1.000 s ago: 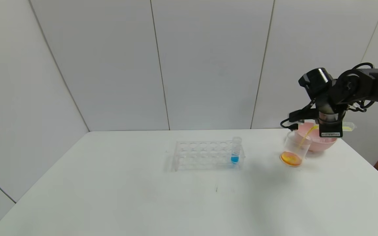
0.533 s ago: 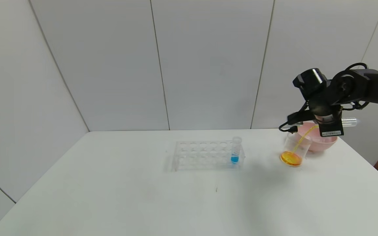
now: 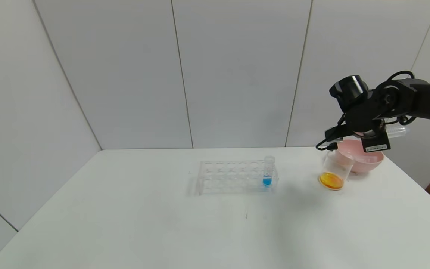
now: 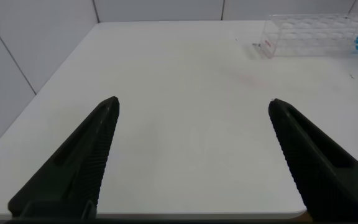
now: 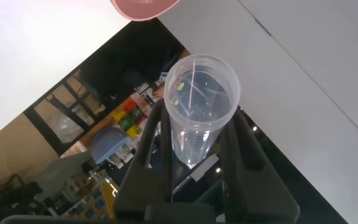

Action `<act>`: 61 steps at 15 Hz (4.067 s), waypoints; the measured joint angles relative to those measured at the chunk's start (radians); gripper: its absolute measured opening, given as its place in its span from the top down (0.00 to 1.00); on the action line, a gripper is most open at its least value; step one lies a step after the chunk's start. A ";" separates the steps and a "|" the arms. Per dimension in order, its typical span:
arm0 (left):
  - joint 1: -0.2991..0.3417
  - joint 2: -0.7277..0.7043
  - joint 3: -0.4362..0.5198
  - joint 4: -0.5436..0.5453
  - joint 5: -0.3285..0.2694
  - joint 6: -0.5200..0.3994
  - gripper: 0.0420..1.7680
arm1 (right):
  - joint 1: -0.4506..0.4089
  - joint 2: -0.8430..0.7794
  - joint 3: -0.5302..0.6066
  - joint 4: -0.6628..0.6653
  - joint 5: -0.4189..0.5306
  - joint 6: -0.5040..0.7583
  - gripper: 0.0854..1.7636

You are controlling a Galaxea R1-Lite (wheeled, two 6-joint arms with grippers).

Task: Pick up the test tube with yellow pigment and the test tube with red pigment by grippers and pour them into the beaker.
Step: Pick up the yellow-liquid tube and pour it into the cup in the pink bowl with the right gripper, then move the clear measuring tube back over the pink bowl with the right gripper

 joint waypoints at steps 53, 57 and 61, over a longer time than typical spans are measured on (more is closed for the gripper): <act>0.000 0.000 0.000 0.000 0.000 0.000 0.03 | -0.414 -0.048 0.736 -1.336 0.987 1.356 0.75; 0.000 0.000 0.000 0.000 0.000 0.000 0.03 | -0.416 -0.026 0.737 -1.338 0.987 1.357 0.75; 0.000 0.000 0.000 0.000 0.000 0.000 0.03 | -0.414 -0.018 0.734 -1.338 0.987 1.357 0.75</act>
